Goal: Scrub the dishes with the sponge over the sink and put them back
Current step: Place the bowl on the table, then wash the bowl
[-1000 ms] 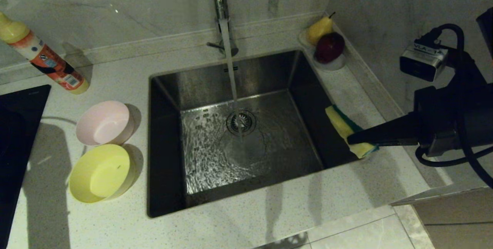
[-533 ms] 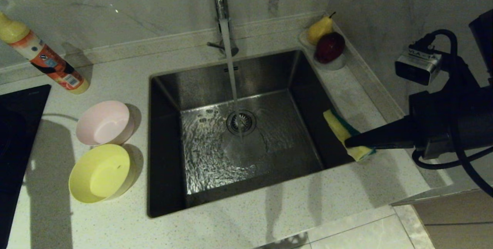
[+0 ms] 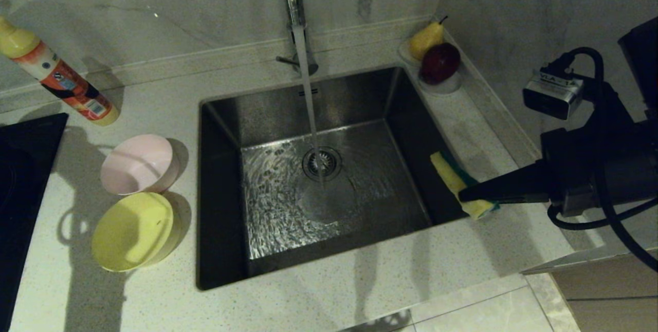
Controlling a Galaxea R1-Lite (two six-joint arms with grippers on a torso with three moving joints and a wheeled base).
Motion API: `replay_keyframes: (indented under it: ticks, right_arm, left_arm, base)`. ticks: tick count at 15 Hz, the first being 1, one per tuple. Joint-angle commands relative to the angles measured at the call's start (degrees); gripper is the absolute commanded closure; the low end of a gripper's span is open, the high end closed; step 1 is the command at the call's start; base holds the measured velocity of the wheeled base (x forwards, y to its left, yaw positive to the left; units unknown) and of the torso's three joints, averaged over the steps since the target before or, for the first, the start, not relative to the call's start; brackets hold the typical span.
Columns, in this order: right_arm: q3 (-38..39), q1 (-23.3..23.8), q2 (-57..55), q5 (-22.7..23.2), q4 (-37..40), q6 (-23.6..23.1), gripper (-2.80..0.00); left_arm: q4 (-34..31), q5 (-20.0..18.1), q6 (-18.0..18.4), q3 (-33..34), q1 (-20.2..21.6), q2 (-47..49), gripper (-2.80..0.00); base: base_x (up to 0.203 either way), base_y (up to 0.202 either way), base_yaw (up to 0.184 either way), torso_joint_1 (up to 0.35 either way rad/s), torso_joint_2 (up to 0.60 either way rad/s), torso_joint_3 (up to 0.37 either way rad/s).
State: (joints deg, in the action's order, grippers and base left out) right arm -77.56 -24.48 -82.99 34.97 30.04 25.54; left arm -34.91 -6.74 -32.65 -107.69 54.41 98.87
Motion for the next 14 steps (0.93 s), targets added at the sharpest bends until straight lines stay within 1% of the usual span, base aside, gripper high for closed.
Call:
replay_keyframes:
  ticks: [1,3,5,7,8,9,10,11,13,14]
  right_arm:
    - [0.1,0.0,0.4,0.2,0.2,0.2,0.00]
    - [0.2,0.0,0.5,0.2,0.3,0.3,0.00]
    - [0.0,0.0,1.1,0.0,0.6,0.6,0.00]
    - [0.0,0.0,1.5,0.0,0.7,0.6,0.00]
    - [0.3,0.0,1.8,0.0,0.8,0.7,0.00]
    - [0.3,0.1,1.8,0.0,0.8,0.7,0.00]
    - [0.4,0.1,1.7,-0.2,0.8,0.7,0.00]
    - [0.5,0.2,1.7,-0.3,0.8,0.7,0.00]
    - [0.2,0.2,1.6,-0.3,0.8,0.7,0.00]
    - [0.0,0.2,1.4,-0.3,0.8,0.7,0.00]
  left_arm:
    - [-0.4,-4.4,0.6,0.0,-0.6,-8.3,0.00]
    - [-3.0,-10.0,2.0,0.0,-2.8,-12.8,0.00]
    - [-7.6,-11.8,5.4,0.2,-8.8,-15.9,0.00]
    - [-13.0,-12.4,8.6,0.7,-15.3,-18.0,0.00]
    - [-14.6,-12.5,10.8,2.6,-19.3,-19.0,0.00]
    - [-15.7,-12.5,13.1,4.7,-21.6,-20.1,0.00]
    - [-15.9,-12.4,14.3,7.1,-24.3,-20.3,0.00]
    - [-15.9,-12.3,14.9,9.4,-27.2,-20.1,0.00]
    - [-15.4,-11.9,15.4,13.4,-30.4,-18.8,0.00]
    - [-14.1,-10.5,15.5,15.2,-32.4,-17.5,0.00]
  base:
    - [0.000,0.000,0.000,0.000,0.00,0.000]
    - [0.000,0.000,0.000,0.000,0.00,0.000]
    - [0.000,0.000,0.000,0.000,0.00,0.000]
    - [0.000,0.000,0.000,0.000,0.00,0.000]
    - [0.000,0.000,0.000,0.000,0.00,0.000]
    - [0.000,0.000,0.000,0.000,0.00,0.000]
    - [0.000,0.000,0.000,0.000,0.00,0.000]
    - [0.000,0.000,0.000,0.000,0.00,0.000]
    - [0.000,0.000,0.000,0.000,0.00,0.000]
    - [0.000,0.000,0.000,0.000,0.00,0.000]
